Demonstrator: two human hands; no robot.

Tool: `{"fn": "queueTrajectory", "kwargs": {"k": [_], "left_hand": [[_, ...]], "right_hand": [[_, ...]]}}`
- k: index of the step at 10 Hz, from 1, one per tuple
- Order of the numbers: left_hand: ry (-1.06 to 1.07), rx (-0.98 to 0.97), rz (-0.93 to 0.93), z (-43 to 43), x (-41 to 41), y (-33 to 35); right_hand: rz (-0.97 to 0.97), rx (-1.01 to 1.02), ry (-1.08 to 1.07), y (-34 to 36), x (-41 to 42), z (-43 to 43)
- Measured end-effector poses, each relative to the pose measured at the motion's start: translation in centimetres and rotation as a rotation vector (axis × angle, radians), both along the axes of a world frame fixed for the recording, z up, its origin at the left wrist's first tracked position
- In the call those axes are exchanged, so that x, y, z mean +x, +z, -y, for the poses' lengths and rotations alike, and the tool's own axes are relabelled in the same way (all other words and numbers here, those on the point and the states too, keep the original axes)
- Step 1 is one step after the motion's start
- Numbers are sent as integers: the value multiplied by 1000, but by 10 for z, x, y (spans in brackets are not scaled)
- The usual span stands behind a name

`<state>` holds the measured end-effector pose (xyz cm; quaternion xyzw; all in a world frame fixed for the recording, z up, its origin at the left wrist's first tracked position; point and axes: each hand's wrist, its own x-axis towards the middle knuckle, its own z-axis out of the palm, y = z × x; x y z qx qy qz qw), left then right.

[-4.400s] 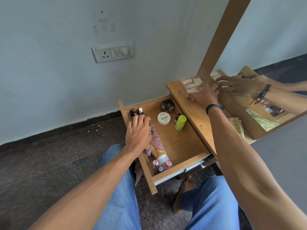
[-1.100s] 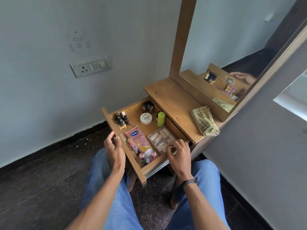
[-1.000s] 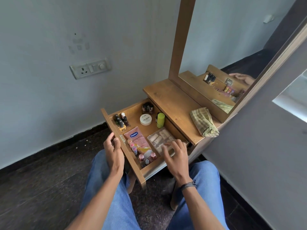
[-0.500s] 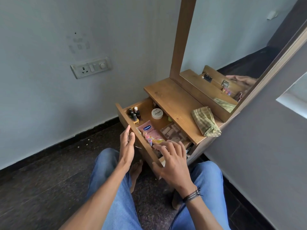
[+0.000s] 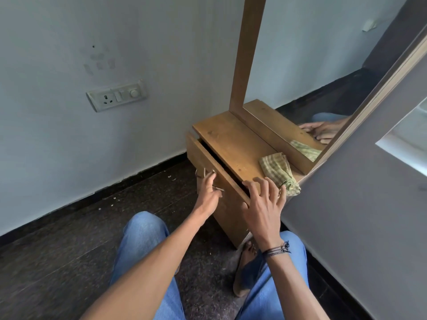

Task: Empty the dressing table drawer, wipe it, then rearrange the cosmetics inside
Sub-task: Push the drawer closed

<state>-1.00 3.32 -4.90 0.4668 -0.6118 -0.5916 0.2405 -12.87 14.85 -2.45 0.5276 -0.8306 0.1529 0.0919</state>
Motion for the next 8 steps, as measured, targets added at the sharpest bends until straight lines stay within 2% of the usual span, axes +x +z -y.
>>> {"fn": "queueTrajectory", "kwargs": {"k": [2,5,6,7,8], "left_hand": [[-152,9,111,1,-27,-1],[-125,73,145,3,-33,1],[-179,51,165,2,-30,9],[-234,-59,306,6,-29,16],[-63,-267,442,-7,-23,30]], "right_hand": [[-114,0,-57,4,-21,8],[-184,-2,-73,-10,-23,13],[-176,-8,-70,-8,-16,13],[-151,-29,-32,3,-12,5],[-106,-117,-24,20,-10,-12]]}}
